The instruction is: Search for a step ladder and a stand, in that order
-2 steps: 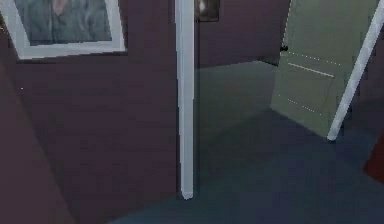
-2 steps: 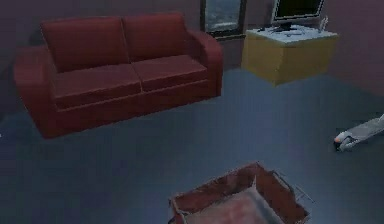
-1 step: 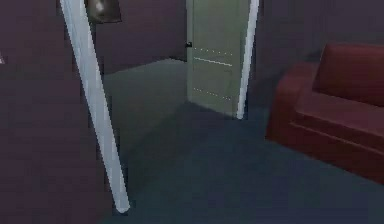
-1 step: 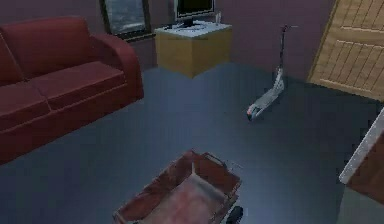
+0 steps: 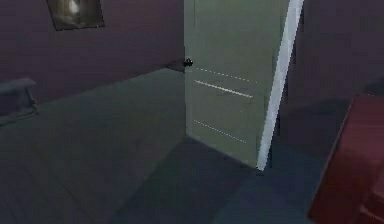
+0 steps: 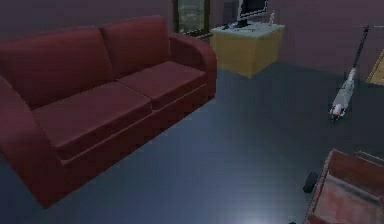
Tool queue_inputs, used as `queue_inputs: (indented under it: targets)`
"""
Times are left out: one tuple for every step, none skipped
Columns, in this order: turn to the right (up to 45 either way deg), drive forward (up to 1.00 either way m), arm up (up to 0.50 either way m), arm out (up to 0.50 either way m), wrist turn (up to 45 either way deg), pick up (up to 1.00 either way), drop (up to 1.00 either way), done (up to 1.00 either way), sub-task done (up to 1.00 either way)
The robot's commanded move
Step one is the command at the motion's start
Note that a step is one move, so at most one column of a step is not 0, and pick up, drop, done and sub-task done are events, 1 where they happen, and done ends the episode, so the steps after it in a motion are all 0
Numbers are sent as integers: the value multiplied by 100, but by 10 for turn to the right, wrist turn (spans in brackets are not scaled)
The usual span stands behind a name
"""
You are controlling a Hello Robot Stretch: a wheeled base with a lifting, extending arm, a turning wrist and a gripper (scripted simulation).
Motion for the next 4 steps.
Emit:
queue_inputs:
  targets:
    - [30, 0, 0, 0, 0, 0, 0, 0, 0]
    - [0, 35, 0, 0, 0, 0, 0, 0, 0]
    - [-210, 0, 0, 0, 0, 0, 0, 0, 0]
    - [0, 100, 0, 0, 0, 0, 0, 0, 0]
